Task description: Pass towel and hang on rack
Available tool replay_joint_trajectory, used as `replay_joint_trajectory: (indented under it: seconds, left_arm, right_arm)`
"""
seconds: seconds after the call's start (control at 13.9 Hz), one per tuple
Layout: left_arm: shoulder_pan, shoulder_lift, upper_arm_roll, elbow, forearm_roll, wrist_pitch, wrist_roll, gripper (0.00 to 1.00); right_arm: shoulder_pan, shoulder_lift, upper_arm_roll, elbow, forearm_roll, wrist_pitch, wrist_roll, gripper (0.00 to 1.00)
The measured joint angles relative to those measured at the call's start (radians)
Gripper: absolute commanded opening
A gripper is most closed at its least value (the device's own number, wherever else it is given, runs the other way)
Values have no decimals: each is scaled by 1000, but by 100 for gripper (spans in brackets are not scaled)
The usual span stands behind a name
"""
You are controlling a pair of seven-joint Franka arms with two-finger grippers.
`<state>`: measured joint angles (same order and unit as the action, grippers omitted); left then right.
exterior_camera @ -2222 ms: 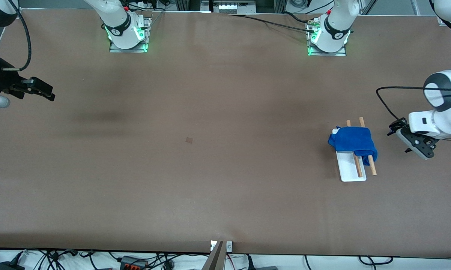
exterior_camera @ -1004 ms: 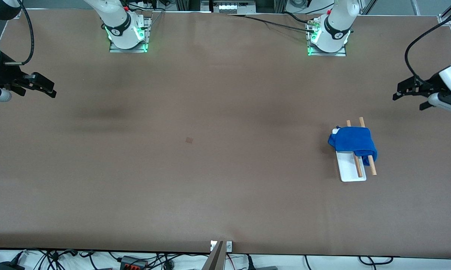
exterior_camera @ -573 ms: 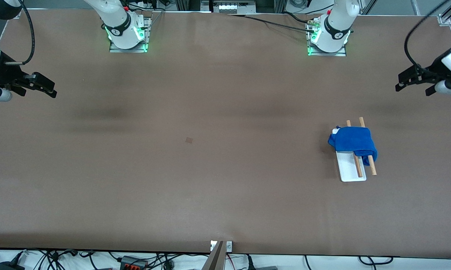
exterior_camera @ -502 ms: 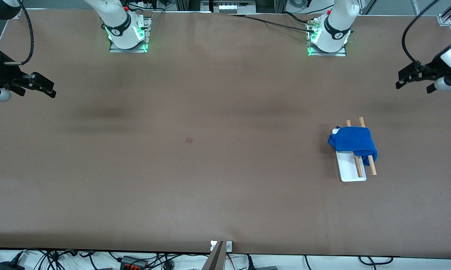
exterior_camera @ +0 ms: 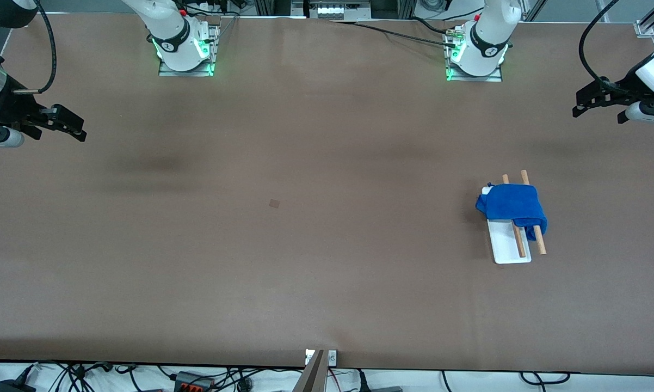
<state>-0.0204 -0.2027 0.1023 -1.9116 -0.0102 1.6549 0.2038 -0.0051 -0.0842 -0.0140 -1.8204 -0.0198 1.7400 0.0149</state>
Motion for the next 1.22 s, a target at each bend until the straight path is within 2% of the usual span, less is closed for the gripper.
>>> replay_joint_trajectory:
  seconds: [0.65,1.22]
  left_arm:
    - [-13,5,0,9,0,-8,-1,100]
    - [-21,11,-3,12,0,-30,-32,100]
  right_arm:
    - [-5,-1,0,2,0,-42,-15,100]
    - [-5,-4,0,2,-1,-23,-20,100]
